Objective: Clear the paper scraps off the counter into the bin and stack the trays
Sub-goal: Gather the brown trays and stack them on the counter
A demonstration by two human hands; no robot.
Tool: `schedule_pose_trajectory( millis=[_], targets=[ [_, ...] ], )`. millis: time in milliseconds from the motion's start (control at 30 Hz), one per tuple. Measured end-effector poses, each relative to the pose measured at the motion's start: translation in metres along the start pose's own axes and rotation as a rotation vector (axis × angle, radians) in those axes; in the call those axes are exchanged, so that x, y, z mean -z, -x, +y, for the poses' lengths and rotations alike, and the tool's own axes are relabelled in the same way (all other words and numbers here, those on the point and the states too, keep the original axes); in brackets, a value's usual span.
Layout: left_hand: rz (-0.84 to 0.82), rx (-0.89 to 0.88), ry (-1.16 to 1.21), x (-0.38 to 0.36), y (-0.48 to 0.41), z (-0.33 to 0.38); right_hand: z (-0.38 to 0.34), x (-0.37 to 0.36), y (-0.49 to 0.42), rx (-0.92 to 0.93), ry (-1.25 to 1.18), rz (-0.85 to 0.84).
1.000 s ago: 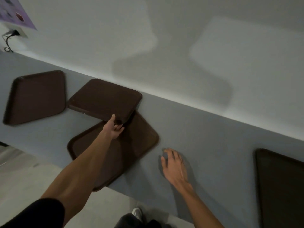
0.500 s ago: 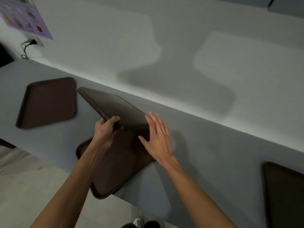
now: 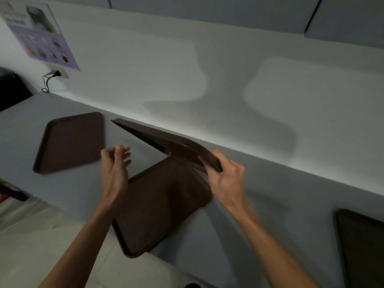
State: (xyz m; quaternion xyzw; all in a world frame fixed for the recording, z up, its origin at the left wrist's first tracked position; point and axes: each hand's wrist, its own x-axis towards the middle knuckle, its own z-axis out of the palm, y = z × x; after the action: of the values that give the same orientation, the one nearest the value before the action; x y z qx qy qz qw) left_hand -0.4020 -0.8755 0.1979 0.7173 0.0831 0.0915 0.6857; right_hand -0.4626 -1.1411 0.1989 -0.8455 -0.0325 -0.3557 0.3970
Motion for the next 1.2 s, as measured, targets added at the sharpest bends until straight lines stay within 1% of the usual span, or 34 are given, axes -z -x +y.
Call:
schedule_pose_trajectory(
  millis=[33,67,133,200,267,333,367,400,433,500,567,633,767,867,933,967,1033,1100,1167,1200],
  targets=[
    [0.055,-0.009,-0.064,0.0,-0.006,-0.011,-0.002,0.019,-0.001,-0.048,-0.022,-0.002],
    [0.071,-0.007,-0.135,-0.003,-0.013,-0.019,-0.003,0.038,-0.001,-0.122,-0.056,-0.002],
    [0.018,0.042,-0.235,-0.01,-0.024,-0.037,-0.007,0.078,0.0,-0.299,-0.144,0.034],
    [-0.076,0.115,-0.251,-0.029,-0.021,-0.042,-0.01,0.118,0.005,-0.432,-0.216,0.084],
    [-0.21,0.166,-0.134,-0.061,0.01,-0.021,-0.009,0.159,0.013,-0.521,-0.238,0.114],
    [-0.399,0.202,0.083,-0.1,0.052,-0.001,-0.003,0.199,0.026,-0.615,-0.239,0.139],
    [-0.448,0.229,0.183,-0.116,0.071,0.003,0.002,0.218,0.033,-0.666,-0.245,0.16],
    [-0.465,0.238,0.203,-0.13,0.084,0.004,0.008,0.238,0.042,-0.702,-0.247,0.187],
    [-0.474,0.186,0.167,-0.145,0.093,0.005,0.015,0.257,0.051,-0.736,-0.244,0.22],
    [-0.519,0.016,-0.007,-0.17,0.103,-0.004,0.031,0.298,0.068,-0.777,-0.256,0.278],
    [-0.491,-0.044,-0.147,-0.205,0.12,-0.014,0.045,0.339,0.086,-0.804,-0.278,0.316],
    [-0.472,-0.133,-0.186,-0.245,0.151,-0.01,0.063,0.379,0.106,-0.855,-0.287,0.358],
    [-0.586,-0.176,-0.213,-0.326,0.2,-0.015,0.096,0.455,0.149,-0.981,-0.356,0.52],
    [-0.548,-0.109,-0.181,-0.38,0.247,-0.02,0.12,0.504,0.181,-1.046,-0.451,0.69],
    [-0.496,-0.009,-0.109,-0.412,0.282,-0.033,0.138,0.527,0.202,-1.075,-0.511,0.799],
    [-0.496,0.054,-0.059,-0.427,0.3,-0.043,0.147,0.535,0.211,-1.089,-0.539,0.855],
    [-0.556,0.194,0.018,-0.454,0.342,-0.061,0.166,0.544,0.226,-1.108,-0.587,0.965],
    [-0.66,0.314,0.107,-0.477,0.392,-0.07,0.183,0.543,0.236,-1.142,-0.635,1.05],
    [-0.717,0.371,0.164,-0.496,0.444,-0.068,0.197,0.536,0.241,-1.179,-0.696,1.107],
    [-0.715,0.366,0.177,-0.501,0.466,-0.065,0.201,0.532,0.243,-1.188,-0.724,1.126]
  ],
)
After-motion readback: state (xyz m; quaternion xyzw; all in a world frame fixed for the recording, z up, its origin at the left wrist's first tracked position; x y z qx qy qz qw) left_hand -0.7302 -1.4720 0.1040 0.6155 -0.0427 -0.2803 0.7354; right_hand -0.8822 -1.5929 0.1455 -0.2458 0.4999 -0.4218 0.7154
